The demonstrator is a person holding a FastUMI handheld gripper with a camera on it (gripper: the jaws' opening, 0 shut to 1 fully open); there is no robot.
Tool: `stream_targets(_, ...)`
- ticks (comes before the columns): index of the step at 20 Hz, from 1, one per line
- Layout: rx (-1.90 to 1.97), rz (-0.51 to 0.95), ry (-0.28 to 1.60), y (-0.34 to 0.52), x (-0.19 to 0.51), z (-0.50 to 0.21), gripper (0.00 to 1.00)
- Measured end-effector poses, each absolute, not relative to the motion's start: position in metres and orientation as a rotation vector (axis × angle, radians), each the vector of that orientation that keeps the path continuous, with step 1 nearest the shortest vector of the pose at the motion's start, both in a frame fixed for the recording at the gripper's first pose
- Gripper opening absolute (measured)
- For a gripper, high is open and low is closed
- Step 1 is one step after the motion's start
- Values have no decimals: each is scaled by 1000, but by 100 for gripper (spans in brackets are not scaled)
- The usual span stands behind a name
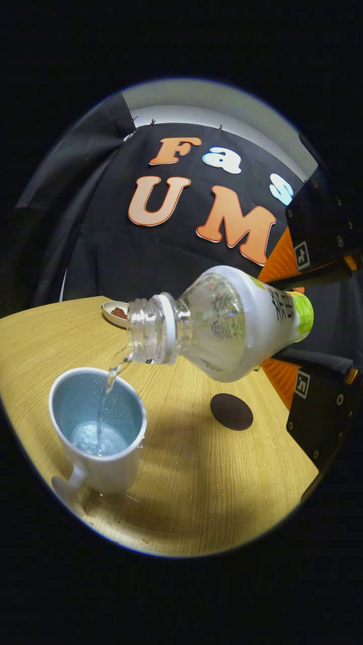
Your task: Take the bottle from table, then pour the juice into the cup, finally place the bottle on the coaster
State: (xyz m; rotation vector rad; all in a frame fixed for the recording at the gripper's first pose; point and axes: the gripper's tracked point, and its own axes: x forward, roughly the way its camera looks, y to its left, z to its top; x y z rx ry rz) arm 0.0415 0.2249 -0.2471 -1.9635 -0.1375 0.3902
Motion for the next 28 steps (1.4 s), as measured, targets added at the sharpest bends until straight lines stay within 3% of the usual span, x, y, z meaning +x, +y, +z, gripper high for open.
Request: stream_targets(28,-2075,404,-193,237,40,-227,57)
